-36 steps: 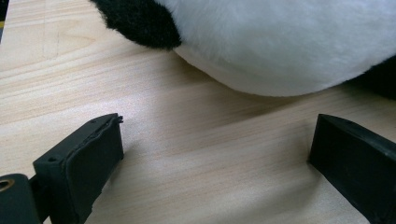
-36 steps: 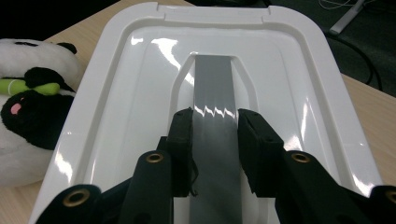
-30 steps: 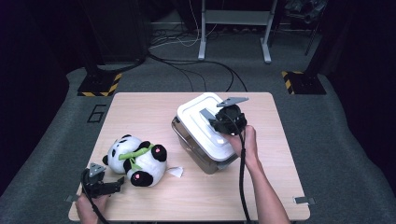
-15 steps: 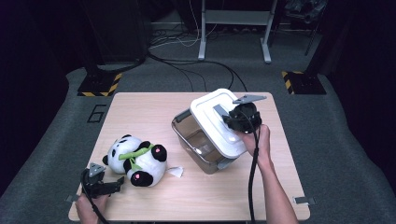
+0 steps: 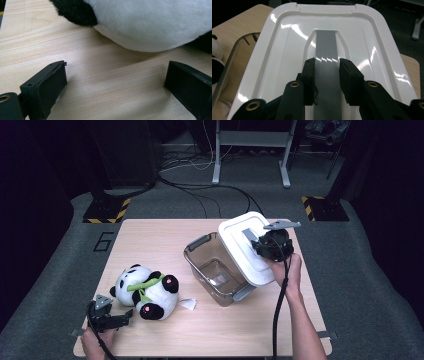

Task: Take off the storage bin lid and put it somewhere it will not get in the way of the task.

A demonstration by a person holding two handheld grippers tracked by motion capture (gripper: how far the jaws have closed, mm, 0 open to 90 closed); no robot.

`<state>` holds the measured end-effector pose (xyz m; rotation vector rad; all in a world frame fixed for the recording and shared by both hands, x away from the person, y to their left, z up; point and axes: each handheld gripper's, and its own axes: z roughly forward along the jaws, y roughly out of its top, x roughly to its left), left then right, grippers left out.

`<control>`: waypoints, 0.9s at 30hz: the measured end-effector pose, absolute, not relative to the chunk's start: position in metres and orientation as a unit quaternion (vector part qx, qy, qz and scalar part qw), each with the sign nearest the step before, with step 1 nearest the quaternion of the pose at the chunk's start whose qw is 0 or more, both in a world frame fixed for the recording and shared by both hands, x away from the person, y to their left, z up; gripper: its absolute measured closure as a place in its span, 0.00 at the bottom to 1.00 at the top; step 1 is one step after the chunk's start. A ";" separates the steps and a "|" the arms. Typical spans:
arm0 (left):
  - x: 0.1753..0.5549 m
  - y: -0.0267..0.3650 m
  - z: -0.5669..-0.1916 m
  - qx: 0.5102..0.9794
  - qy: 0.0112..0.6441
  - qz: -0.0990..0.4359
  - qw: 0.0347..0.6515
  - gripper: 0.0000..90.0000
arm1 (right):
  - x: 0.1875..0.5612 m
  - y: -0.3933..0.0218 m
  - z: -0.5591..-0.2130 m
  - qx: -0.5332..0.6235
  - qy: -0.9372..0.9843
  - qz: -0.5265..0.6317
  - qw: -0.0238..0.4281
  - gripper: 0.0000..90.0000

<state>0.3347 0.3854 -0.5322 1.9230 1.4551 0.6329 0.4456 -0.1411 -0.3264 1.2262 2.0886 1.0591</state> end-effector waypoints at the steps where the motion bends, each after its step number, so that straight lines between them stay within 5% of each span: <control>1: 0.335 0.385 -0.532 0.731 0.554 0.240 0.319 0.04 | 0.446 -0.144 -0.327 0.452 0.764 0.388 0.247 0.74; 27: 0.334 0.386 -0.532 0.731 0.554 0.240 0.318 0.04 | 0.458 -0.211 -0.363 0.543 0.714 0.356 0.261 0.74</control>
